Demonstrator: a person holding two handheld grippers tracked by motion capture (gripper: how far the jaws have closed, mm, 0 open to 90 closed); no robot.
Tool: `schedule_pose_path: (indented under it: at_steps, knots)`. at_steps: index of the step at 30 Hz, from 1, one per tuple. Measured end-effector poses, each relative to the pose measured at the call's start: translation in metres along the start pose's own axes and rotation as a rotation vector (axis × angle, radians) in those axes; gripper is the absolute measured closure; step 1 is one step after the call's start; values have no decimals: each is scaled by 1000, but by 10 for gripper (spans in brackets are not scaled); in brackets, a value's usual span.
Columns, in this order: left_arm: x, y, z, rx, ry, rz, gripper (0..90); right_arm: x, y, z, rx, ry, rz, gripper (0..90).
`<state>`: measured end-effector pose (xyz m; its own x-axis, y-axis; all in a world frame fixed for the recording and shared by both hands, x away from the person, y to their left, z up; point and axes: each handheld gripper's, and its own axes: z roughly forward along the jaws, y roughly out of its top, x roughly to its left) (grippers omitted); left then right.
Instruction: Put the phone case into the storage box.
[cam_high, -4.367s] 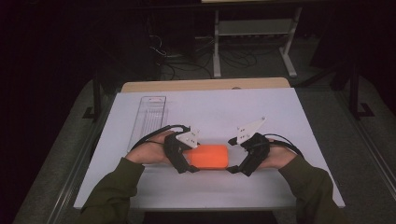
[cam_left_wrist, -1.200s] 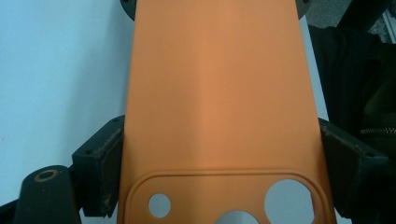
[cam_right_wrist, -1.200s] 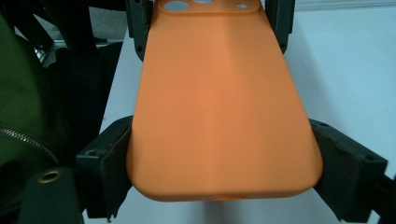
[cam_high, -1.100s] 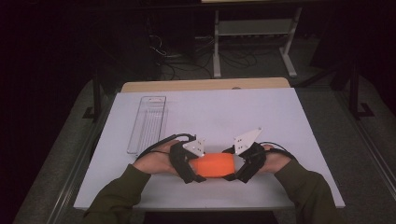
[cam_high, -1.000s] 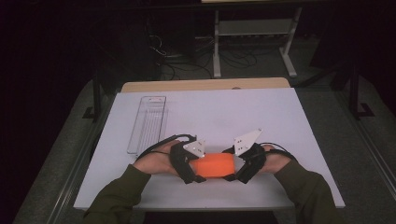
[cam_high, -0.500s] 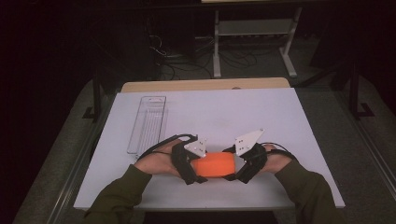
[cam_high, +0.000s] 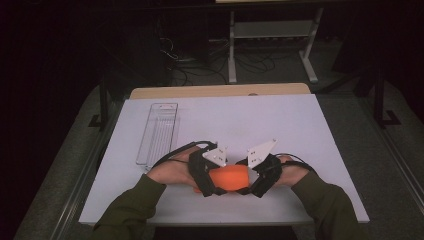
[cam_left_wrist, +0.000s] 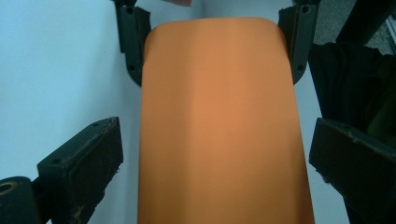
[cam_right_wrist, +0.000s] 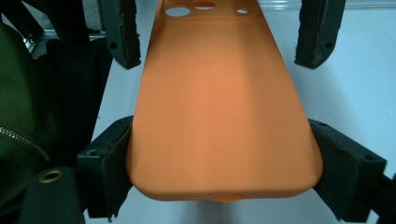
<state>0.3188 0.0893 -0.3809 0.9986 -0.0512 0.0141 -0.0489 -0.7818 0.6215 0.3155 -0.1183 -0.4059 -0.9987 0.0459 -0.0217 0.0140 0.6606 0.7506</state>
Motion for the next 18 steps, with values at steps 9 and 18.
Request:
schedule_pose_path:
  at_steps: [9,18]
  knots:
    - [0,3,10,41,-12,-4,35,0,1,-1,-9,-5,-8,157]
    - [2,3,12,61,-10,5,83,1,1,-2,-1,-5,16,156]
